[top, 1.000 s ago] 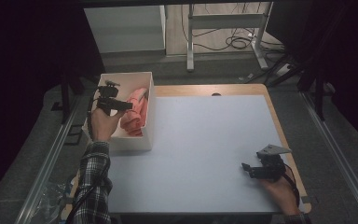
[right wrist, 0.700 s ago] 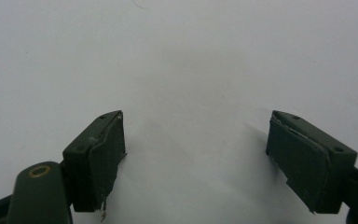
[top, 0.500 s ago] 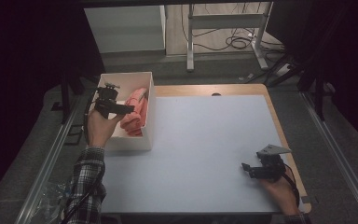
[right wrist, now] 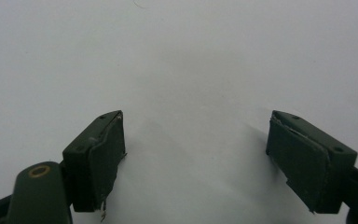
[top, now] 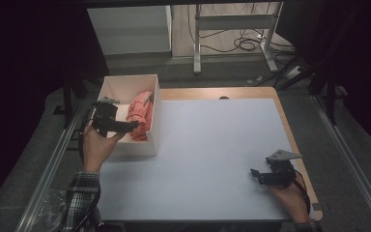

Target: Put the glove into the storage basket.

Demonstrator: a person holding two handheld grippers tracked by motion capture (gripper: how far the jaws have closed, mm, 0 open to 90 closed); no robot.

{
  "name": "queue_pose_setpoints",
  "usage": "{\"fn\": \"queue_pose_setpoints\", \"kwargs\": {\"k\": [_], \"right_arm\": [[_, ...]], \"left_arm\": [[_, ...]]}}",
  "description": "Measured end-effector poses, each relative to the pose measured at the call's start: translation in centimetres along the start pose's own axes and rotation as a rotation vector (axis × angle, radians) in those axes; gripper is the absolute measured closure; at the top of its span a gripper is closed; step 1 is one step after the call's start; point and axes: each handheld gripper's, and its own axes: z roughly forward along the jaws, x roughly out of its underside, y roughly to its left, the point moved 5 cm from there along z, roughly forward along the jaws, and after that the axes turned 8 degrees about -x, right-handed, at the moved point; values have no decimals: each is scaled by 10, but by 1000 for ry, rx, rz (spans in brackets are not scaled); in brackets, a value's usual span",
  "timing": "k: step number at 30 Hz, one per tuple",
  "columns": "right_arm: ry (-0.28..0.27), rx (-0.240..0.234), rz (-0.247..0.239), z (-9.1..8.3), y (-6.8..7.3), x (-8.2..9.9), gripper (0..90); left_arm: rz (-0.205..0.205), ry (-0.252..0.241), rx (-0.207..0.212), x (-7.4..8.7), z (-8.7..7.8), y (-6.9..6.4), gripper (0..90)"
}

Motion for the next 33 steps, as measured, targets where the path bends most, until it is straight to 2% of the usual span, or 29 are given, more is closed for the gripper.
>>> {"fn": "queue_pose_setpoints", "kwargs": {"k": [4, 6, 12, 18, 21, 25, 30, 33], "right_arm": [[0, 0, 0, 0, 0, 0, 198], [0, 0, 1, 0, 0, 0, 198], [0, 1, 0, 0, 0, 0, 197], [0, 1, -2, 0, 0, 0, 197], [0, 1, -2, 0, 0, 0, 197], [-1, 2, 0, 0, 0, 0, 197], [-1, 2, -1, 0, 0, 0, 197], [-1, 2, -1, 0, 0, 0, 197]], "left_arm": [[27, -7, 31, 16, -9, -12, 39], [55, -2, 42, 27, -12, -18, 31], [56, -31, 83, 59, -15, -33, 22], [75, -43, 128, 98, 0, -52, 16], [95, -48, 122, 114, 10, -59, 12], [88, -44, 139, 131, 25, -67, 6], [112, 5, 123, 148, 45, -77, 6], [141, 30, 90, 153, 52, -83, 3]]}}
